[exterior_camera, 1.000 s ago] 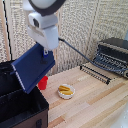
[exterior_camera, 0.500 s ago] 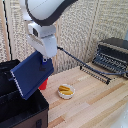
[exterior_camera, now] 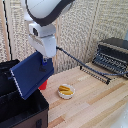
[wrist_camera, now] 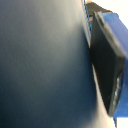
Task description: Please shift your gripper toward the book. Carefully hold the book with your gripper. Gently transport the book using your gripper to the caddy's front section. Safely let the book go into the caddy's front area.
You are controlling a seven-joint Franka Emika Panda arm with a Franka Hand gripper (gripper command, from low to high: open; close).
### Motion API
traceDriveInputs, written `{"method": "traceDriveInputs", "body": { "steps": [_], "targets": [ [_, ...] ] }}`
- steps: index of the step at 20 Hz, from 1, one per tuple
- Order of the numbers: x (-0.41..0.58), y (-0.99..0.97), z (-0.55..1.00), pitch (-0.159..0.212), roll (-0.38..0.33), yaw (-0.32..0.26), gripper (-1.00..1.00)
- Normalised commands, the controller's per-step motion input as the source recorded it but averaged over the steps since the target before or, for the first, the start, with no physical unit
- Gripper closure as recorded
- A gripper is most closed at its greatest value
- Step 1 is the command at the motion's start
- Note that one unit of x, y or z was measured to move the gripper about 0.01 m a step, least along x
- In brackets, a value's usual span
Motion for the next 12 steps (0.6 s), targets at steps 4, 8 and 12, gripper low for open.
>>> {"method": "traceDriveInputs", "body": {
  "steps": [4,8,12],
  "targets": [
    [0.0,0.38,0.0,0.028,-0.094,0.0,-1.0],
    [-0.029,0.33,0.01,0.035,-0.054,-0.023,-1.0],
    [-0.107,0.34,0.07,0.044,-0.074,-0.037,-1.0]
  ]
}}
